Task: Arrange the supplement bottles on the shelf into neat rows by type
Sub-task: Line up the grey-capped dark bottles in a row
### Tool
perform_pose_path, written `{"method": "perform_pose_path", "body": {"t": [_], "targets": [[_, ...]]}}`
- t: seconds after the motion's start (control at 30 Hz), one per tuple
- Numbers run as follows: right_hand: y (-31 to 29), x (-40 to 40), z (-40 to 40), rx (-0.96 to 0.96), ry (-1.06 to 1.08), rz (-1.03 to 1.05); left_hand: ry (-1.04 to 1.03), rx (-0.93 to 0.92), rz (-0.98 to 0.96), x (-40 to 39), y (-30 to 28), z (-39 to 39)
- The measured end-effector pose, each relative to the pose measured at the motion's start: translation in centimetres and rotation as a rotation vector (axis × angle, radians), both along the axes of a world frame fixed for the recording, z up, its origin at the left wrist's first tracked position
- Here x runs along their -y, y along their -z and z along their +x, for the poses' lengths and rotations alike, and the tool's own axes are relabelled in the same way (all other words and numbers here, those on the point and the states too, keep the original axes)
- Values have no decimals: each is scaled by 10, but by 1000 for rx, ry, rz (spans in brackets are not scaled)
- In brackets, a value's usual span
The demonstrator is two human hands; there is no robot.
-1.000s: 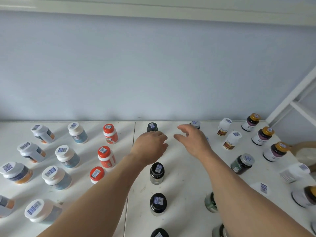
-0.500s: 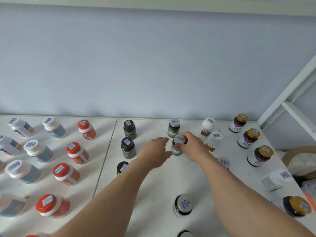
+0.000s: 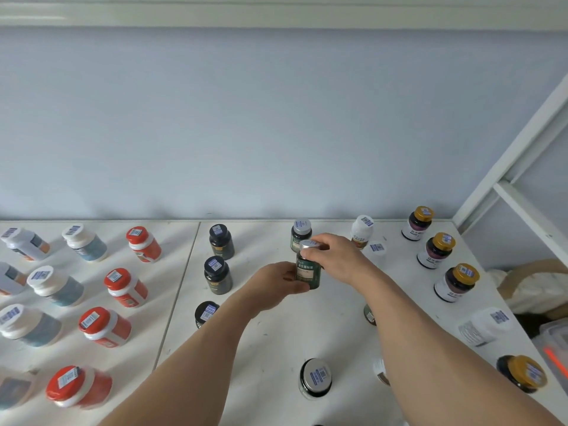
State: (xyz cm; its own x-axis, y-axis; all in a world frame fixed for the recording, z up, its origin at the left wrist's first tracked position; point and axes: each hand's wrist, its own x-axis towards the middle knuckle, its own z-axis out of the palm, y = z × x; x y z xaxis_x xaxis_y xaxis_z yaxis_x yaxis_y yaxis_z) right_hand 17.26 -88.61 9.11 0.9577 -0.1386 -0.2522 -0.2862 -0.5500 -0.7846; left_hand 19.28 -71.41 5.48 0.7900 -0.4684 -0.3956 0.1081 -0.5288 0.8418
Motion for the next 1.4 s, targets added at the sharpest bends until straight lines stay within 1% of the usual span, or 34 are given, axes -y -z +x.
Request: {"method": "perform_pose_path", "body": {"t": [0.27, 0.4, 0.47, 0.5, 0.63, 0.67, 0.73, 0.83, 0.93, 1.17, 1.3, 1.33, 1.4], "targets": [[-7, -3, 4, 18, 21, -52, 22, -69, -103, -6, -8, 6], [-9, -4, 7, 32, 9, -31, 12, -54, -80, -9, -9, 12], [-9, -5, 7, 35, 3, -39, 25, 5, -6, -9, -9, 14], [-7, -6, 7, 32, 1, -45, 43, 59, 64, -9, -7, 15], [10, -6, 5, 1, 1, 13, 213, 385, 504, -12, -4, 18], [14, -7, 4, -11, 2, 27, 256, 460, 575, -13, -4, 18], [23, -8, 1, -31, 2, 38, 316, 573, 644, -12, -3, 18], [34, -11, -3, -47, 7, 67, 358, 658, 686, -10, 0, 18], [42, -12, -5, -54, 10, 80, 367, 671, 691, -11, 3, 20], [39, -12, -5, -57, 36, 47, 368, 680, 665, -12, 4, 30], [33, -9, -1, -104, 4, 98, 352, 655, 660, -9, 2, 39], [30, -6, 3, -95, 23, 122, 347, 646, 667, -8, 1, 41], [23, 0, 14, -10, 106, 149, 318, 636, 685, -4, -2, 46]]}}
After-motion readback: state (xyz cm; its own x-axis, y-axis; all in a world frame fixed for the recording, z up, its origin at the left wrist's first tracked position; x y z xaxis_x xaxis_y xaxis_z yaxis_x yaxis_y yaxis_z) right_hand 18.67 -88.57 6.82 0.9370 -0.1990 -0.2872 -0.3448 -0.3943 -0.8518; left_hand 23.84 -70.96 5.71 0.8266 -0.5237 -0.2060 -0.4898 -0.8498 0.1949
